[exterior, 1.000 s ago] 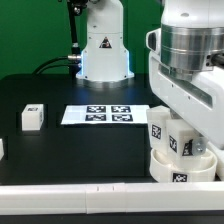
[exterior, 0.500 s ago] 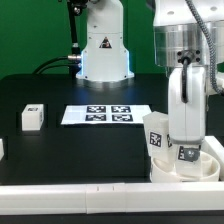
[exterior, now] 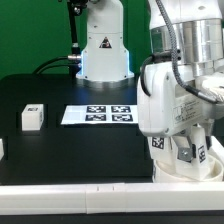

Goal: Assemble stool

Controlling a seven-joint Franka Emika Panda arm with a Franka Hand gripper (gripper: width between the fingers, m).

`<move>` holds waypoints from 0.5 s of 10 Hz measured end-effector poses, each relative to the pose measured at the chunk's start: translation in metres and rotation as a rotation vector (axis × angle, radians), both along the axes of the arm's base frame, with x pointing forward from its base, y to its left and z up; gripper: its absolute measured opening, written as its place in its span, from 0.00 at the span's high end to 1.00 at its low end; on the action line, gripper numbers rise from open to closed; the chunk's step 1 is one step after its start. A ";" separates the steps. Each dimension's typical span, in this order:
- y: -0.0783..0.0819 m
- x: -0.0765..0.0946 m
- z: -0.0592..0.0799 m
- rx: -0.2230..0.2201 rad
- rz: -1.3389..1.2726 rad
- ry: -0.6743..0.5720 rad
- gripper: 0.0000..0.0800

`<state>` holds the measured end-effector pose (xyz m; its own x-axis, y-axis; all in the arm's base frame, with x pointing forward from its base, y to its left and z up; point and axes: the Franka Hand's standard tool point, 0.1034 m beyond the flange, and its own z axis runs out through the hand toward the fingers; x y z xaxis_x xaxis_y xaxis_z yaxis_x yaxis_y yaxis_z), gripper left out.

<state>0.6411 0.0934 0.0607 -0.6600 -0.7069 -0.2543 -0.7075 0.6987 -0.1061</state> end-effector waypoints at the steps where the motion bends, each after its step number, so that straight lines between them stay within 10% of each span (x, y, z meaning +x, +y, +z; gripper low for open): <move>1: 0.003 0.000 0.000 0.005 -0.009 -0.011 0.58; 4: 0.003 0.000 0.000 -0.012 0.053 -0.019 0.58; 5: 0.004 0.000 0.001 -0.014 0.065 -0.022 0.39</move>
Offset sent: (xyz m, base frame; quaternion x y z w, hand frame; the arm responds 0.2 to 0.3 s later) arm 0.0000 0.0000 0.0000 0.0000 0.0000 -0.0650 0.9979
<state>0.6415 0.0975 0.0621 -0.6072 -0.7513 -0.2585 -0.7484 0.6500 -0.1314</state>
